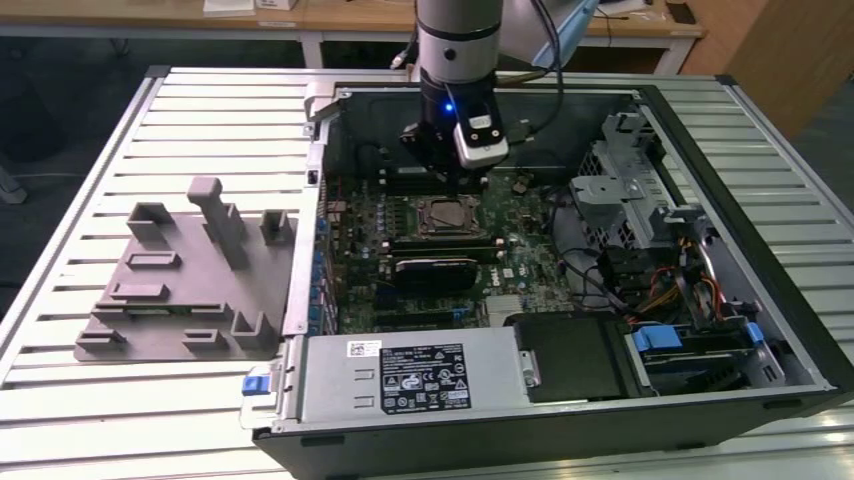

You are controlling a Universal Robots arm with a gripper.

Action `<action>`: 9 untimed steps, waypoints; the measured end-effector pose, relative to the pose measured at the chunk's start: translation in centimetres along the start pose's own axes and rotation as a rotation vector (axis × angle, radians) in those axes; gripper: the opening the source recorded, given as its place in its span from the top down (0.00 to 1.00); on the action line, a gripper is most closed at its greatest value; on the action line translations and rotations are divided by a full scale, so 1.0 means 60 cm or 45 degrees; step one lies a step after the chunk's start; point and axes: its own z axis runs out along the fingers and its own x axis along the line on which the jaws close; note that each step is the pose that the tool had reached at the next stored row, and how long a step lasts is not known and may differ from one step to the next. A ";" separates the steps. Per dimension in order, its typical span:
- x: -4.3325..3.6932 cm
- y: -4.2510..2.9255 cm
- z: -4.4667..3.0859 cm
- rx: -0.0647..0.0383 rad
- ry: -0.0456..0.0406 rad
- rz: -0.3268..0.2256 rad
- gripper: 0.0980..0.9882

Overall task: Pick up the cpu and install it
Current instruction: 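Install the second cpu locking lever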

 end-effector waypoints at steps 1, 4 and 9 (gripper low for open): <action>-0.001 -0.002 0.000 0.000 0.000 0.000 0.99; -0.003 -0.009 0.000 0.000 0.000 0.000 0.99; -0.008 -0.025 0.001 0.000 0.000 -0.001 0.99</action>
